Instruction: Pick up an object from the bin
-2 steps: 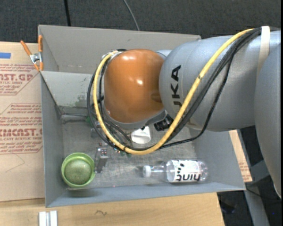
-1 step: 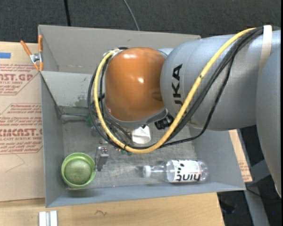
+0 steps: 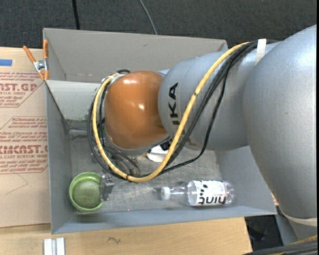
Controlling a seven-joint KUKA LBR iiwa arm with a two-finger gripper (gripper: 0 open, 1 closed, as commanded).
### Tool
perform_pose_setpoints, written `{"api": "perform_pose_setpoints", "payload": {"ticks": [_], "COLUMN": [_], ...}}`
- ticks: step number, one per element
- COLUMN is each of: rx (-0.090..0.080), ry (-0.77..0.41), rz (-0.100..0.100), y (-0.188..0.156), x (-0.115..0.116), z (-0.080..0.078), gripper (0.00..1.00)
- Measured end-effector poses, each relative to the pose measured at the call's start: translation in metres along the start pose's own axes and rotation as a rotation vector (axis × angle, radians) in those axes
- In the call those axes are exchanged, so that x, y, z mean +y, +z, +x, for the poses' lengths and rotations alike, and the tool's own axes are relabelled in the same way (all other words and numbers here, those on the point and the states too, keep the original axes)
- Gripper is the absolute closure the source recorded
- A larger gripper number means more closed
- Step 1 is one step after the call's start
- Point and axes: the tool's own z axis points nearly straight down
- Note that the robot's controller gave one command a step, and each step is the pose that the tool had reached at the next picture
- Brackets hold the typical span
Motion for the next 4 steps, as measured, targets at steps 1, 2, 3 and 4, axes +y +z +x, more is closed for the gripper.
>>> {"api": "perform_pose_setpoints", "payload": {"ticks": [1, 2, 3, 4], "rx": [0.003, 0.002, 0.000, 0.005], "ry": [-0.293, -0.237, -0.396, -0.238], "rz": [0.000, -0.002, -0.002, -0.002], "y": [0.014, 0.034, 0.087, 0.097], "x": [0.020, 0.024, 0.024, 0.025], "z": [0.005, -0.023, -0.022, -0.019], "gripper": [0.00, 0.00, 0.00, 1.00]}}
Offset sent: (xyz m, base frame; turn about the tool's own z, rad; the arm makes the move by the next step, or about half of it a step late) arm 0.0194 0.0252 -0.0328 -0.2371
